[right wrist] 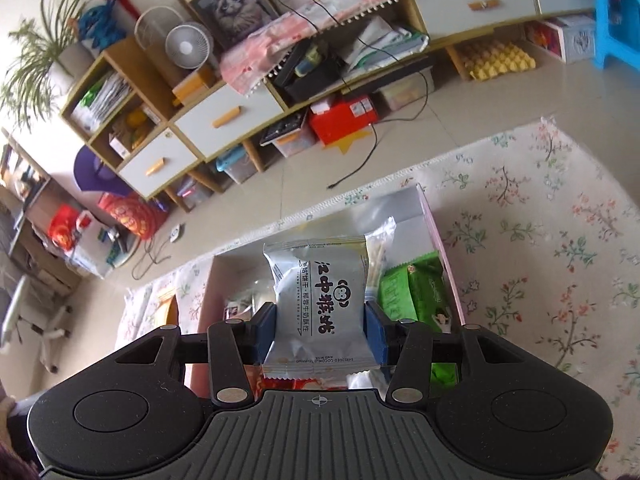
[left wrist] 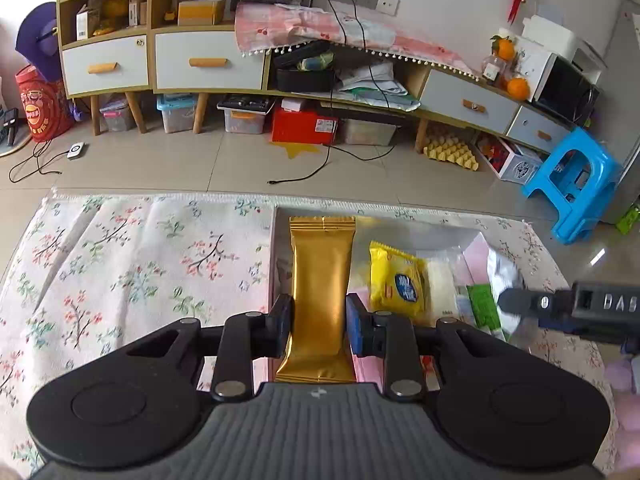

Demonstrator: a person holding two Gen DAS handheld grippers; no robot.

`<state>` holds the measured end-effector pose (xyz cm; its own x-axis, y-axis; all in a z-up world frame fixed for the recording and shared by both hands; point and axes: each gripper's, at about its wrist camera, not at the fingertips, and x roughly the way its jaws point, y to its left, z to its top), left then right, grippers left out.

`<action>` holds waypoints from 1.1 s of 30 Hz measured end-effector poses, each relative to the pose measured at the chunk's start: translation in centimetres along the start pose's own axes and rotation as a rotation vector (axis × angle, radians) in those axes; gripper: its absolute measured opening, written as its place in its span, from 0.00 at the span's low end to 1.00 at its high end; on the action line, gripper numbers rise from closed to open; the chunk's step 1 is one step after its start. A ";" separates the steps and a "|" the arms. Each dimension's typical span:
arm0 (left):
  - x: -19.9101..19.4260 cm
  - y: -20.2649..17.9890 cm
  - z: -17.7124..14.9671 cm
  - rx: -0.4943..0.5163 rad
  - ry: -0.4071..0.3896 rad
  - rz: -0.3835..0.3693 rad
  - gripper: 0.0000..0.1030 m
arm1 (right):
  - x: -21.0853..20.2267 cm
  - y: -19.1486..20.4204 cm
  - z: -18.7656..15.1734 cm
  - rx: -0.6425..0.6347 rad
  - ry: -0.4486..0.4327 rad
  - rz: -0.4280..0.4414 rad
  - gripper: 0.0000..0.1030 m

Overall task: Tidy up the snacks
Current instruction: 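Lift both items and lower them into the pink box, then open both tools to release the items inside the box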

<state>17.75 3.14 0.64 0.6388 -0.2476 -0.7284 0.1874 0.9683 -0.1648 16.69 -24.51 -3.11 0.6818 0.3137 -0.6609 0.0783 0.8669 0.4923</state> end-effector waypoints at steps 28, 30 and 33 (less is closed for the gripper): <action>4.4 -1.7 1.7 0.041 0.064 0.027 0.44 | 1.5 -3.6 1.3 0.076 -0.040 0.042 0.67; 3.8 -1.7 1.5 0.036 0.056 0.032 0.52 | 1.0 -3.4 1.3 0.074 -0.042 0.047 0.67; 2.5 -1.7 1.2 0.025 0.051 0.035 0.59 | 0.4 -2.9 1.1 0.042 -0.037 0.036 0.69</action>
<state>19.95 0.84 -0.10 0.6069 -0.2109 -0.7663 0.1848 0.9752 -0.1220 17.58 -27.37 -4.18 0.7109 0.3295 -0.6214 0.0828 0.8382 0.5391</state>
